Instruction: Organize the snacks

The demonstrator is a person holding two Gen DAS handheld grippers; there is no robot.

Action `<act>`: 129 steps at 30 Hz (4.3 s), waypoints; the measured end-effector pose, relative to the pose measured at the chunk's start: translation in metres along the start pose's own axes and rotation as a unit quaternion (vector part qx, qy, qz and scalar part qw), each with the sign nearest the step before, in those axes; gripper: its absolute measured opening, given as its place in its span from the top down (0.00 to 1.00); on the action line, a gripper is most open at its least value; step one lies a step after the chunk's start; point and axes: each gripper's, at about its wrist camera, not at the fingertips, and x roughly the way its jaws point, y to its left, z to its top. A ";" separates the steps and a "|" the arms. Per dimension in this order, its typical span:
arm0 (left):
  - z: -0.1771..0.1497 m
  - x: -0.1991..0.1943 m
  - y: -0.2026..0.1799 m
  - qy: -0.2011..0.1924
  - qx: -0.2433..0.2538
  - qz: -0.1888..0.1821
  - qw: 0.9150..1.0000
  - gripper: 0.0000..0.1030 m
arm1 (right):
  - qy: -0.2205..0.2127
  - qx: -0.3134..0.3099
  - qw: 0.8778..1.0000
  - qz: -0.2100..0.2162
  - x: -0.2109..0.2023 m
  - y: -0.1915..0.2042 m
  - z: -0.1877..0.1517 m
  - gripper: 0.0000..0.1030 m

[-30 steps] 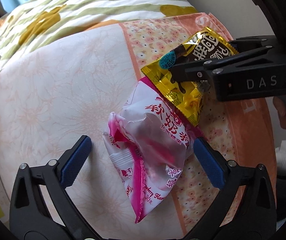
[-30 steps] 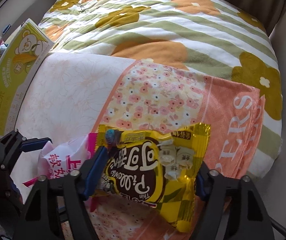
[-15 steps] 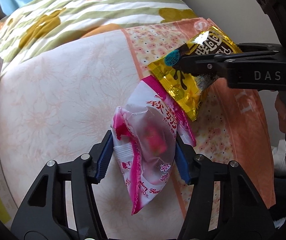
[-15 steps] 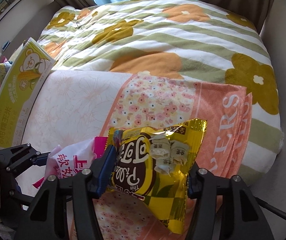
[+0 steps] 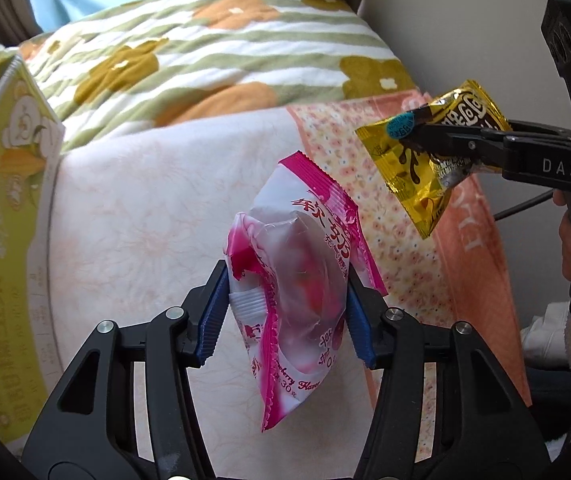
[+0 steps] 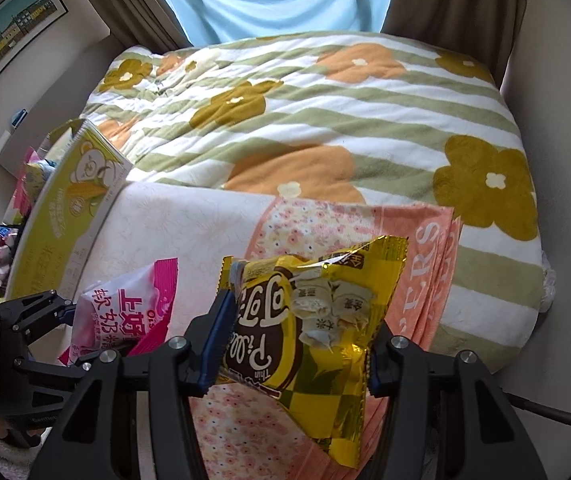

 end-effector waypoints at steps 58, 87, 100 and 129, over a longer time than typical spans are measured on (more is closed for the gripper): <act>0.000 -0.200 0.384 -0.083 -0.060 0.061 0.993 0.00 | -0.088 -0.005 0.996 0.027 0.015 0.355 0.145 0.52; -0.007 -0.236 0.390 -0.113 -0.044 0.038 0.992 0.00 | -0.152 -0.008 0.987 -0.045 -0.007 0.382 0.139 0.00; -0.045 -0.333 0.330 -0.207 -0.017 0.059 0.977 0.00 | -0.242 -0.017 0.966 -0.085 -0.129 0.397 0.071 0.00; -0.219 -0.427 0.186 -0.322 -0.007 0.091 0.942 0.00 | -0.295 0.050 0.933 -0.200 -0.244 0.376 -0.140 0.00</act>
